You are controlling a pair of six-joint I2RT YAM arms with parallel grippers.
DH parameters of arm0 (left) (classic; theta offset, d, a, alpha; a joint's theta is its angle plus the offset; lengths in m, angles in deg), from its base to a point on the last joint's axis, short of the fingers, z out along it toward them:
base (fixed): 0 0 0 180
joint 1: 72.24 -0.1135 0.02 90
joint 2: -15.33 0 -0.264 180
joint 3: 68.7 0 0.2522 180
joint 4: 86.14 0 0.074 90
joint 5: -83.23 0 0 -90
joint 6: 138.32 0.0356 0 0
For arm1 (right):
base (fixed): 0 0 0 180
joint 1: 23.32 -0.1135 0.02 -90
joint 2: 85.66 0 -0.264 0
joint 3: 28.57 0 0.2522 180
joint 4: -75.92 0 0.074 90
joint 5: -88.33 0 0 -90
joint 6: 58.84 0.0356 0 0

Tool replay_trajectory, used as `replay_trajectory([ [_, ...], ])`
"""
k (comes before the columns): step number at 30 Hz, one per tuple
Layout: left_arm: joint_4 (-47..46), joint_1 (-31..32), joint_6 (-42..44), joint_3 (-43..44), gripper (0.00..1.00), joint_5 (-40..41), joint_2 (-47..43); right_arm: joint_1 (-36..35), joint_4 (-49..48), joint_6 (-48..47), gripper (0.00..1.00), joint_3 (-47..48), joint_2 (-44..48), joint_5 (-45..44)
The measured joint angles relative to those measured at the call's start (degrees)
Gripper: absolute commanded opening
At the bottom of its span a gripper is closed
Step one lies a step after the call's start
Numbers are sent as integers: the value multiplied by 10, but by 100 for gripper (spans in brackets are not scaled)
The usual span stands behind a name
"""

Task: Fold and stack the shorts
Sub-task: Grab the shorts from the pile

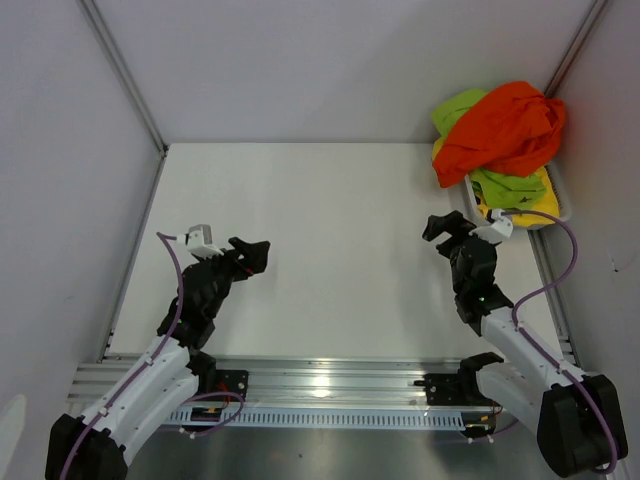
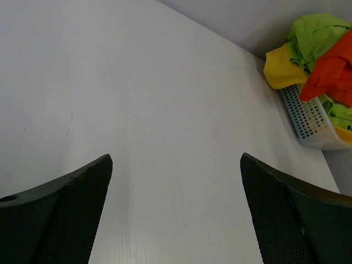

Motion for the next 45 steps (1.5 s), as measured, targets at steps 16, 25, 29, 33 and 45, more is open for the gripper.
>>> replay_trajectory([
  [16,5,0,0,0,99,3,6,157,89,23,100,201,-157,156],
  [25,6,0,0,1,99,2,15,228,142,55,94,402,-302,197],
  [29,6,0,0,1,99,1,18,255,156,73,93,435,-362,204],
  [33,5,0,0,1,99,0,23,269,170,91,83,458,-409,200],
  [45,3,0,0,5,99,-8,43,269,145,110,0,519,-485,202],
])
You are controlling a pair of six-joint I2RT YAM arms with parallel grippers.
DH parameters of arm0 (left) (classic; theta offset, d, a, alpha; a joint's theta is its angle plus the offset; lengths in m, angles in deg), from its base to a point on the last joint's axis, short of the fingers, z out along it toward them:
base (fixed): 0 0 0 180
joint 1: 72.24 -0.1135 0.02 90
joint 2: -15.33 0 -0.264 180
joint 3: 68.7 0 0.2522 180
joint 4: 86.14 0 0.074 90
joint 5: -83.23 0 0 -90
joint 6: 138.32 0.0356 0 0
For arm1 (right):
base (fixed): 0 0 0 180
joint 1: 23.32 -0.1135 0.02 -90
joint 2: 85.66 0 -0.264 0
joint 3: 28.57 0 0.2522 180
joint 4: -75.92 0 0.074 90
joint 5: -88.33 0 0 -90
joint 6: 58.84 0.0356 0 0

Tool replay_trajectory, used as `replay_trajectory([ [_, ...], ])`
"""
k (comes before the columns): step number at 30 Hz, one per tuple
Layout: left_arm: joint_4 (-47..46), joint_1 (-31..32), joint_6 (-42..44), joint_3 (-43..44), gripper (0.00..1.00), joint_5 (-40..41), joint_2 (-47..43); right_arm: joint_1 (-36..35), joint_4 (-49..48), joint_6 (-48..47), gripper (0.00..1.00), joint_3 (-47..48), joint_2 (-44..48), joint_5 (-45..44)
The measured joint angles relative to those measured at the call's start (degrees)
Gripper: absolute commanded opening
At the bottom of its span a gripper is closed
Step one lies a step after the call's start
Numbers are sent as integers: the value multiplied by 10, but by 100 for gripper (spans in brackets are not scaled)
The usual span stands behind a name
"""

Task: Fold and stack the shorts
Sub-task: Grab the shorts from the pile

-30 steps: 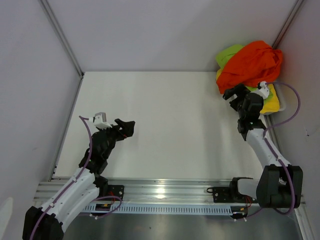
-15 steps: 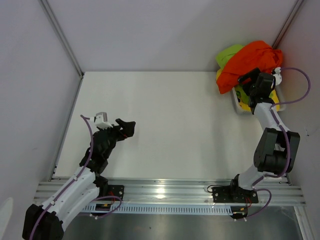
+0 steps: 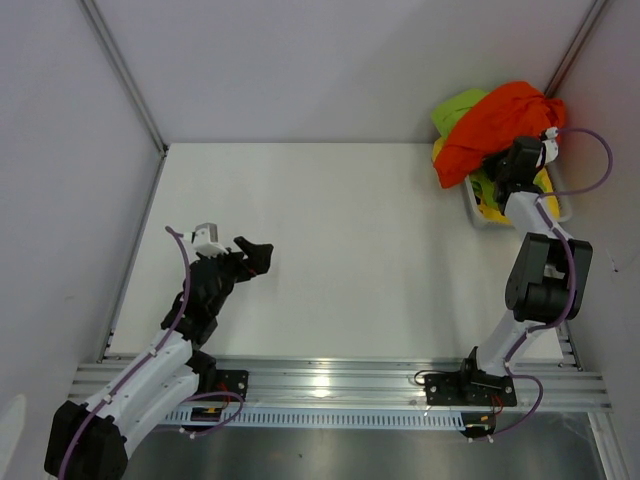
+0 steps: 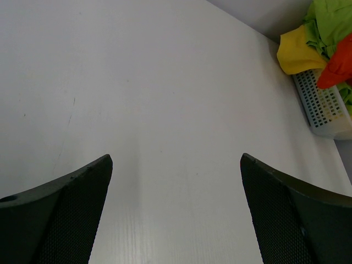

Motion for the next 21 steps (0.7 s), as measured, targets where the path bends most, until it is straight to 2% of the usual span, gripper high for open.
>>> replay_trajectory([
  [8,0,0,0,0,99,-2,7,0,19,0,0,42,20,-3],
  [12,0,0,0,0,99,-3,9,-6,37,-6,0,54,68,9],
  [21,-1,0,0,0,99,-8,6,-26,58,-49,0,160,208,73],
])
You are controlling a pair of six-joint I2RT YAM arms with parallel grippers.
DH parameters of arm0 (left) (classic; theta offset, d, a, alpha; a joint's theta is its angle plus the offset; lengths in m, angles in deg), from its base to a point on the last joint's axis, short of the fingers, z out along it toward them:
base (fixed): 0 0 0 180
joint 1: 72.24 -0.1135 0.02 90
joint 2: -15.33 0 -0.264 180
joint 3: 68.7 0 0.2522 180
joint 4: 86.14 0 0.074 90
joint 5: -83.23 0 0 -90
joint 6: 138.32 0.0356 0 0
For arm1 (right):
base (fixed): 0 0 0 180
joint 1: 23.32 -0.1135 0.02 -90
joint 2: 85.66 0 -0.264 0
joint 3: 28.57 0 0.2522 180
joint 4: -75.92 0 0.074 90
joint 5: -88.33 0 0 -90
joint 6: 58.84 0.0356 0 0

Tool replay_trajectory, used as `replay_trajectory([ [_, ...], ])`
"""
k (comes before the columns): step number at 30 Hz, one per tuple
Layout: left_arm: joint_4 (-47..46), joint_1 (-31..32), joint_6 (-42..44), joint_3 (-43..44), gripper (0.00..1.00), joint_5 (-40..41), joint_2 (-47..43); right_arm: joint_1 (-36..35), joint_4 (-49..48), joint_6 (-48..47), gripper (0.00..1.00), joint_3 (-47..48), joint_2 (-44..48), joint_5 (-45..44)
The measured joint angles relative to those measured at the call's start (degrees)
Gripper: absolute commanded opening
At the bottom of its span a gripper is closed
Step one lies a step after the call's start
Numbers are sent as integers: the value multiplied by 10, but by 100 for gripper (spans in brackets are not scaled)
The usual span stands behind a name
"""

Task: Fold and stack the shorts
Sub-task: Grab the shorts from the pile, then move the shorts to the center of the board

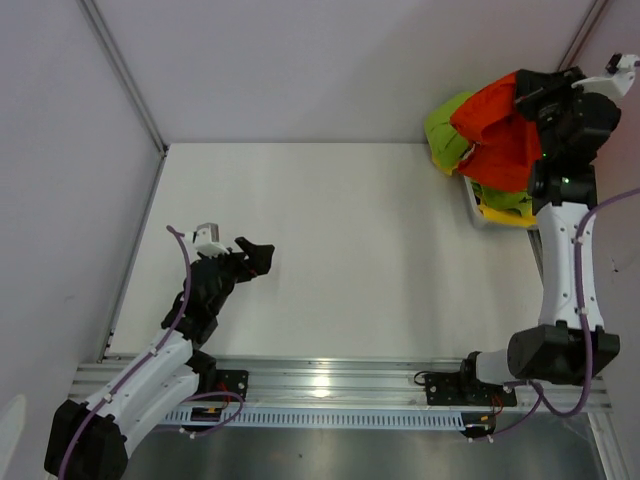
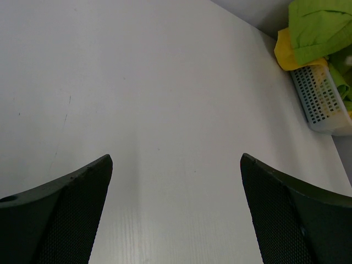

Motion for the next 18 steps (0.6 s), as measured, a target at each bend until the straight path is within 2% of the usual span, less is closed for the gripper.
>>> replay_trajectory([
  [10,-2,0,0,0,99,-7,-12,-16,4,5,0,83,161,80],
  [15,4,0,0,2,99,-3,-17,-60,-15,68,0,14,231,118],
  [18,16,0,-5,5,99,15,-25,-132,-17,96,0,-39,249,127],
])
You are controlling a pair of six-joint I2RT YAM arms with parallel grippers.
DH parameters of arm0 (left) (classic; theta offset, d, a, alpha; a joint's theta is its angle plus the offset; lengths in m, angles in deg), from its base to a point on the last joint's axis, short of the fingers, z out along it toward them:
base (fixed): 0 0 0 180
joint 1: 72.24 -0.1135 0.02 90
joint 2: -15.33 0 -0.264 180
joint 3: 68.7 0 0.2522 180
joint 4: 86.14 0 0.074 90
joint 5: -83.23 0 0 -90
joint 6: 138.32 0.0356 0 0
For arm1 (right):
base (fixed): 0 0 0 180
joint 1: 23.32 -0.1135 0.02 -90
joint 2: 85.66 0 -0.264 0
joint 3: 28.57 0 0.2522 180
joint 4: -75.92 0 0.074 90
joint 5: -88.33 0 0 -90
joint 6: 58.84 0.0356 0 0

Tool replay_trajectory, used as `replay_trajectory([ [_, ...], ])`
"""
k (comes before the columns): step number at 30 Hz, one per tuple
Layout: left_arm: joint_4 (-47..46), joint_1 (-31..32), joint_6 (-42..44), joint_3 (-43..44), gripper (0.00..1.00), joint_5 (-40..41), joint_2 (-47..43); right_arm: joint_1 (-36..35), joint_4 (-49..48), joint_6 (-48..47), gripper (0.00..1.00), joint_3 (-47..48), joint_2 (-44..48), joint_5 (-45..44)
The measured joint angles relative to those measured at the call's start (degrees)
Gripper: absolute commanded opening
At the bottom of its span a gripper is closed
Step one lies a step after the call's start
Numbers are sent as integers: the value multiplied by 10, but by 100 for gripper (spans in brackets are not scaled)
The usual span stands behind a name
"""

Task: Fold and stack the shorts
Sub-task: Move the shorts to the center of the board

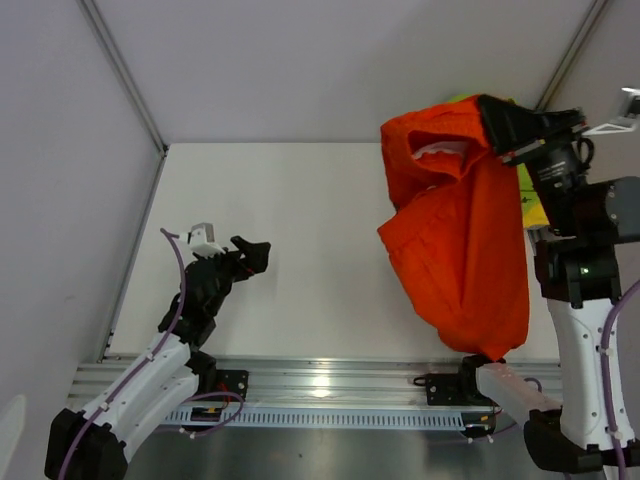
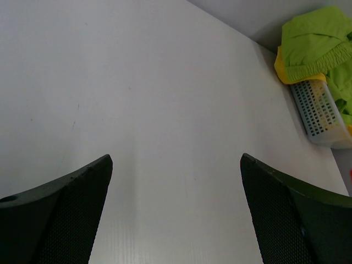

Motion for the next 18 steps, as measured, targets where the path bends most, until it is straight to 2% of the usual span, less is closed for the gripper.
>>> replay_trajectory([
  [7,38,0,-16,2,99,69,-38,-204,47,1,0,-12,-101,3],
  [13,57,0,-27,2,99,120,-73,-376,162,-64,0,117,-227,-5],
  [15,62,0,-29,2,99,134,-78,-410,178,-80,0,152,-242,-1],
  [18,70,0,-31,2,99,149,-83,-413,187,-93,0,181,-236,1],
])
